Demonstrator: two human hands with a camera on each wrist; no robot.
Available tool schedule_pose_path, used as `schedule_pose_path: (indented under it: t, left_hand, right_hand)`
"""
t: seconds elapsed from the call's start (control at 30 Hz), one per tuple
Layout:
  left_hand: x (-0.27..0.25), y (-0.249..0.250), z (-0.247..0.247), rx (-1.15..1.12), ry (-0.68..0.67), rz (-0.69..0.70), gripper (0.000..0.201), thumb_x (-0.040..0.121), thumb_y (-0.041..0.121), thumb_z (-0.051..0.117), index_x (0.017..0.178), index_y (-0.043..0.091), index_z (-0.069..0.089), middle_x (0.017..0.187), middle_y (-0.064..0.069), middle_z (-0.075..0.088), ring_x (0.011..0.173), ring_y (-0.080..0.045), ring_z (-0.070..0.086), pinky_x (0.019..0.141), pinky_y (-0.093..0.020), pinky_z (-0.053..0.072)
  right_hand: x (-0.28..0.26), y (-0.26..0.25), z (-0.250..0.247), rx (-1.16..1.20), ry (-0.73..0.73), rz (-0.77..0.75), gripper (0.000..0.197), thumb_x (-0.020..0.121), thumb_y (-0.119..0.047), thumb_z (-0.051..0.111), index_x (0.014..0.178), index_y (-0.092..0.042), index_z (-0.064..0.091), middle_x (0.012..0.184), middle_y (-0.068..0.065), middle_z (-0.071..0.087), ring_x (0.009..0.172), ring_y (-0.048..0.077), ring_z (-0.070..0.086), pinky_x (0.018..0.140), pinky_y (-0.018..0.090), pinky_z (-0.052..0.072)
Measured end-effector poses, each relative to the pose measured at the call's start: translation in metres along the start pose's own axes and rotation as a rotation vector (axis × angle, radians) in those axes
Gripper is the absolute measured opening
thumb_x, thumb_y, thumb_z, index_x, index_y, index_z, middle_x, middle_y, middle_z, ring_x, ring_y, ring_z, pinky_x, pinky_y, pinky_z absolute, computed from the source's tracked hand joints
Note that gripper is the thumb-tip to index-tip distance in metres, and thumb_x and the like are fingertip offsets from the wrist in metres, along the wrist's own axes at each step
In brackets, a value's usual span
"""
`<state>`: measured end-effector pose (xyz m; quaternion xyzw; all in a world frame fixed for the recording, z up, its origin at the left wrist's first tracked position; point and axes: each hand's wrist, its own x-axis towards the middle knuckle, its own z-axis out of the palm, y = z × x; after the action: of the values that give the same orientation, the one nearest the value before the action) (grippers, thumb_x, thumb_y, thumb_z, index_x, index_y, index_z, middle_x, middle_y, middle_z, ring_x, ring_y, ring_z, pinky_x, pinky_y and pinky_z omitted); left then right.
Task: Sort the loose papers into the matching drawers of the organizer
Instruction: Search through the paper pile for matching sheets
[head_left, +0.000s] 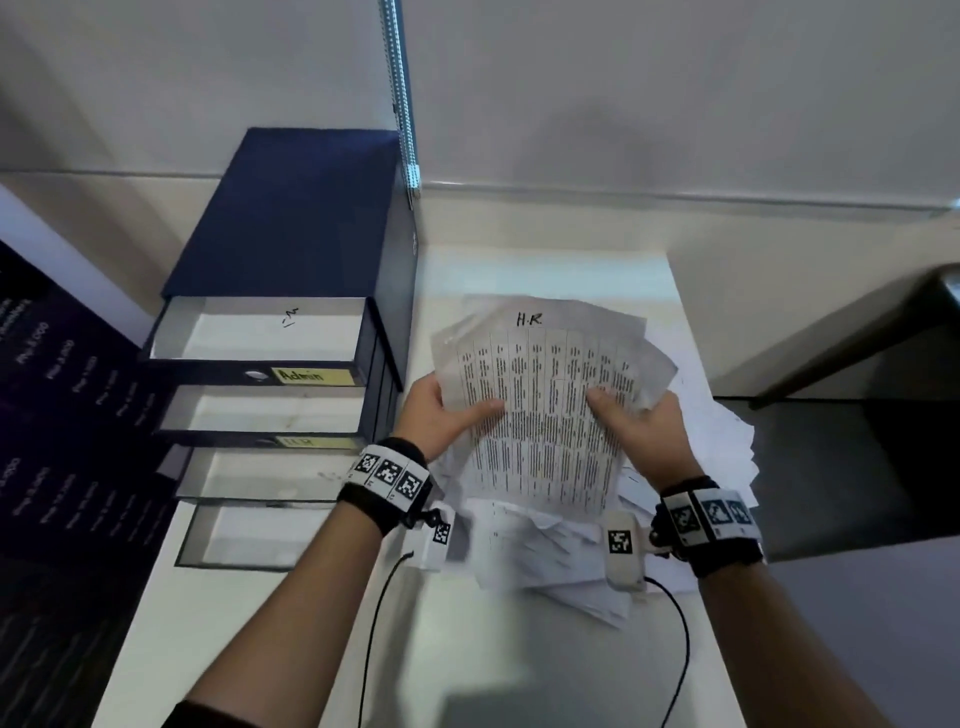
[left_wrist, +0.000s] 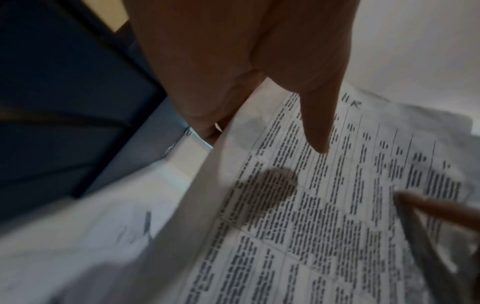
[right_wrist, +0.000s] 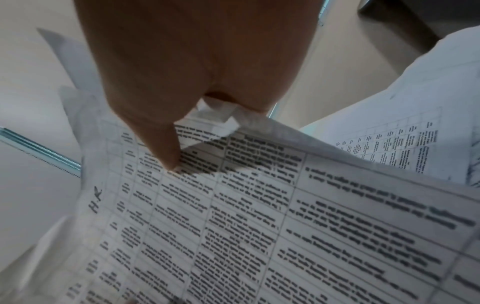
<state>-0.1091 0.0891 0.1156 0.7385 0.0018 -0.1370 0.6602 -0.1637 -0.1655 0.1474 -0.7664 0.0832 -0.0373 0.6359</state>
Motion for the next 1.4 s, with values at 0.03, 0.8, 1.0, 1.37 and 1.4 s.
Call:
schedule_pose_path:
  t: [0.03,0.8,1.0,1.37,1.4]
  left_hand:
    - [-0.002,-0.005,-0.002,0.045,0.000,-0.010,0.045,0.071,0.023,0.087,0.111,0.010,0.070,0.107,0.000,0.075,0.098,-0.010,0.071,0.085,-0.029,0.058]
    - [-0.138,0.031,-0.246,0.199,0.469,0.020,0.043,0.091,0.029,0.067,0.132,0.032,0.051,0.108,-0.001,0.073,0.089,-0.020,0.073,0.082,-0.048,0.059]
    - [-0.201,0.005,-0.287,0.262,0.322,-0.135,0.066,0.092,0.026,0.067,0.148,0.032,0.033,0.117,-0.008,0.069,0.095,-0.020,0.071,0.085,-0.041,0.058]
    - [-0.234,0.021,-0.281,0.047,-0.004,-0.208,0.038,0.096,0.007,0.060,0.131,0.021,0.058,0.081,0.003,0.072,0.056,-0.009,0.060,0.044,-0.019,0.047]
    - [-0.230,0.020,-0.281,0.035,0.049,-0.210,0.035,0.096,0.004,0.058,0.128,0.018,0.061,0.082,0.003,0.072,0.051,-0.006,0.057,0.042,-0.017,0.044]
  right_hand:
    - [-0.005,0.004,0.001,-0.022,-0.016,-0.002,0.037,0.086,-0.026,0.073,0.119,-0.012,0.066,0.104,0.002,0.075,0.098,0.015,0.071,0.084,0.033,0.059]
    - [-0.012,-0.092,0.219,-0.092,-0.517,-0.004,0.047,0.094,0.001,0.052,0.136,-0.021,0.058,0.142,-0.004,0.052,0.126,0.025,0.054,0.108,0.045,0.044]
    - [-0.057,-0.046,0.267,-0.098,-0.649,0.224,0.046,0.095,0.005,0.051,0.137,-0.012,0.056,0.120,0.003,0.064,0.045,0.005,0.045,0.046,0.017,0.039]
    - [-0.038,-0.066,0.267,0.130,-0.381,0.443,0.033,0.098,0.005,0.046,0.130,0.004,0.054,0.115,0.017,0.066,0.079,0.016,0.068,0.063,0.023,0.057]
    - [-0.037,-0.066,0.265,0.144,-0.381,0.446,0.033,0.098,0.000,0.051,0.131,0.003,0.053,0.114,0.018,0.068,0.079,0.018,0.071,0.063,0.026,0.058]
